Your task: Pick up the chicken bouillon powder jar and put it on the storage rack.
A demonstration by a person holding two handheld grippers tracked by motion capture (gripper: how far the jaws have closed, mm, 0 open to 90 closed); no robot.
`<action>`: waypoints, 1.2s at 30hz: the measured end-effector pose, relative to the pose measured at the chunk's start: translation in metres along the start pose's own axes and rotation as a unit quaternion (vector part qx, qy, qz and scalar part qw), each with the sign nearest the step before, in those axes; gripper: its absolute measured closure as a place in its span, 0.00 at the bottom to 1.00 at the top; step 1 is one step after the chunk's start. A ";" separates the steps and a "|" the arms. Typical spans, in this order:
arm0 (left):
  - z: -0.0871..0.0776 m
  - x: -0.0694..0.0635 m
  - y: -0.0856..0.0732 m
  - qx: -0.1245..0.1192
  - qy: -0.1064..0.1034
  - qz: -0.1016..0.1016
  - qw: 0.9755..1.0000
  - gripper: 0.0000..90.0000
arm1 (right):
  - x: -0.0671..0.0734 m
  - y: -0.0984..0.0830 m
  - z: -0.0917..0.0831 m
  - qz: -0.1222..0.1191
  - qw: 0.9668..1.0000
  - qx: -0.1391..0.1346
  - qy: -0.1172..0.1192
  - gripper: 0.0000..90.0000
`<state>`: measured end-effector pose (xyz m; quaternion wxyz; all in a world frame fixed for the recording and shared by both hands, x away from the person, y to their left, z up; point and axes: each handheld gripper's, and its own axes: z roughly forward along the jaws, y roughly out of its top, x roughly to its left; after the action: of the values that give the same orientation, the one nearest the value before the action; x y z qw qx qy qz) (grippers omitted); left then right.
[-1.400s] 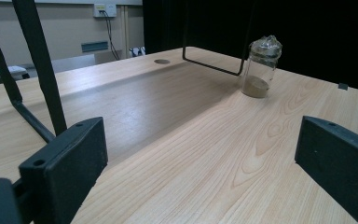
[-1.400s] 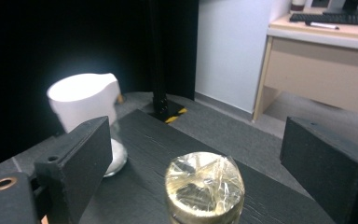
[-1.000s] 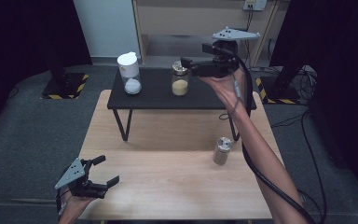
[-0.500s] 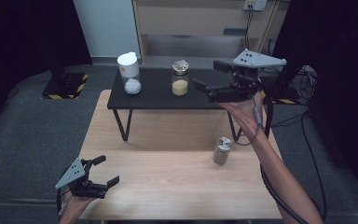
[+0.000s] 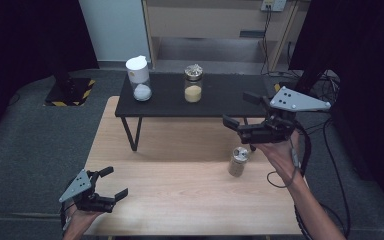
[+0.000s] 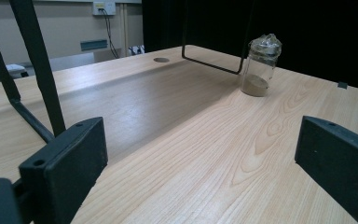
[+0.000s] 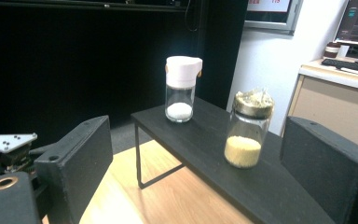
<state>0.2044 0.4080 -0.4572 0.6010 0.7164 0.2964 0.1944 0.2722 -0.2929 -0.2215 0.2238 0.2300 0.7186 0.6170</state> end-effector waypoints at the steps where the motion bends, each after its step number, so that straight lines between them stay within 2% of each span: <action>1: 0.000 0.000 0.000 0.001 0.000 0.000 1.000 0.01 | 0.001 -0.002 -0.002 -0.002 1.000 0.002 -0.001 0.11; 7: 0.000 0.000 0.000 0.001 0.000 0.000 1.000 0.01 | 0.008 -0.019 -0.015 -0.008 1.000 0.007 -0.003 0.11; 19: 0.000 0.000 0.001 0.002 0.000 0.001 1.000 0.01 | 0.023 -0.071 -0.035 -0.006 1.000 0.016 -0.014 0.11; 36: -0.001 -0.001 0.001 0.001 0.001 0.001 1.000 0.01 | 0.033 -0.141 -0.051 0.035 0.998 0.022 -0.041 0.10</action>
<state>0.2036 0.4079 -0.4565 0.6000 0.7170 0.2965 0.1948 0.2075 -0.3321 -0.3556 0.2265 0.2851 0.7139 0.5982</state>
